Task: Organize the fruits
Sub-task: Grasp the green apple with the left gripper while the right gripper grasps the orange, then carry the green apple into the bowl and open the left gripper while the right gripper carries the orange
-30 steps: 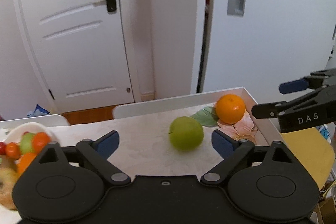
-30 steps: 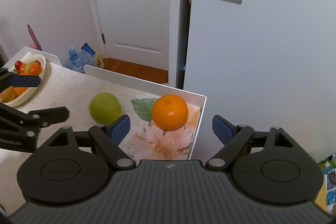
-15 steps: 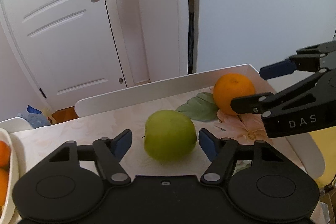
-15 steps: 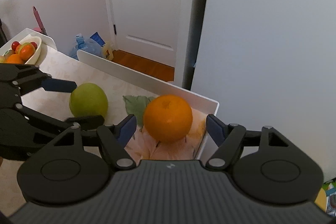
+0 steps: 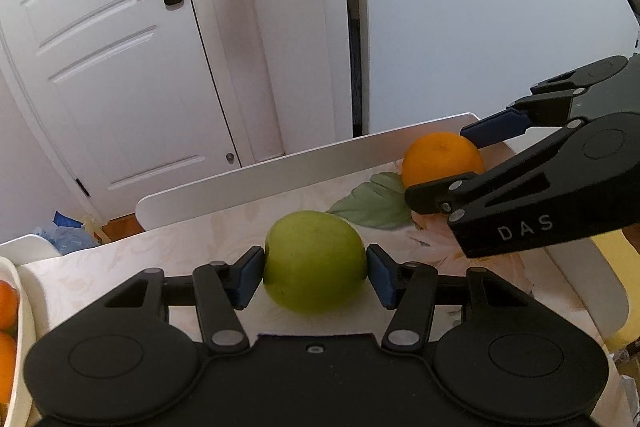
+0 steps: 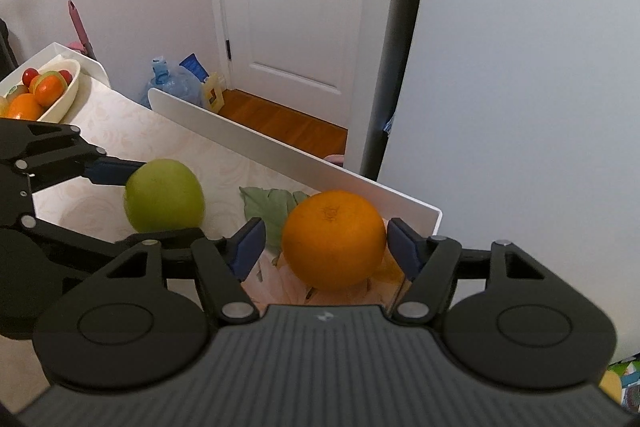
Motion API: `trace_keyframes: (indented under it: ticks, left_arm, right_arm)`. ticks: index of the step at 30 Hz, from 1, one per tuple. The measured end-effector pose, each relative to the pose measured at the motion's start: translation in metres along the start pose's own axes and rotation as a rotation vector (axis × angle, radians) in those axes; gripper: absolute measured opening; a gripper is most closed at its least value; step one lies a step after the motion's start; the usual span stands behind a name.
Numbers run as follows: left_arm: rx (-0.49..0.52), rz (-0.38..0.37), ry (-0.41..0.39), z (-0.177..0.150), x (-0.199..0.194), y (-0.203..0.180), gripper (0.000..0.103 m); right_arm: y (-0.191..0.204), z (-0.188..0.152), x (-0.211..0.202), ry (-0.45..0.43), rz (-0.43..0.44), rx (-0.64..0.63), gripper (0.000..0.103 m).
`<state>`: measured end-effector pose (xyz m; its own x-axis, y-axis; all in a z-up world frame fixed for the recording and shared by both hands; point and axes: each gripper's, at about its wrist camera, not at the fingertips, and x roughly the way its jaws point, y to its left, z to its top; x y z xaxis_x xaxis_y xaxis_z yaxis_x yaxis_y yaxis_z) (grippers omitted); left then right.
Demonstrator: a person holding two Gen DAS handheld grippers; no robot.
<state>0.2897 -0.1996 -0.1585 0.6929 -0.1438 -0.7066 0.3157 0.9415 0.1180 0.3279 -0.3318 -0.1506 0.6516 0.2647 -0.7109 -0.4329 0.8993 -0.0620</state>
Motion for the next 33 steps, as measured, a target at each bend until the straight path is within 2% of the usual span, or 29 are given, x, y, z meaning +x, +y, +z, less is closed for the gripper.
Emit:
trace_keyframes:
  ticks: [12, 17, 24, 33]
  left_arm:
    - [-0.032, 0.028, 0.0, -0.009, -0.011, 0.013, 0.06]
    - [-0.061, 0.041, -0.034, -0.008, -0.03, 0.021, 0.06]
    - [-0.105, 0.07, -0.08, -0.006, -0.061, 0.038, 0.06]
    - [-0.173, 0.123, -0.136, -0.008, -0.112, 0.071, 0.06]
  right_arm:
    - [0.003, -0.001, 0.009, 0.015, -0.031, -0.041, 0.074]
    - [0.008, 0.004, -0.001, 0.012, 0.017, 0.004, 0.074]
    - [0.032, 0.022, -0.023, -0.029, 0.05, 0.019, 0.074]
    - [0.082, 0.051, -0.058, -0.076, 0.1, 0.013, 0.074]
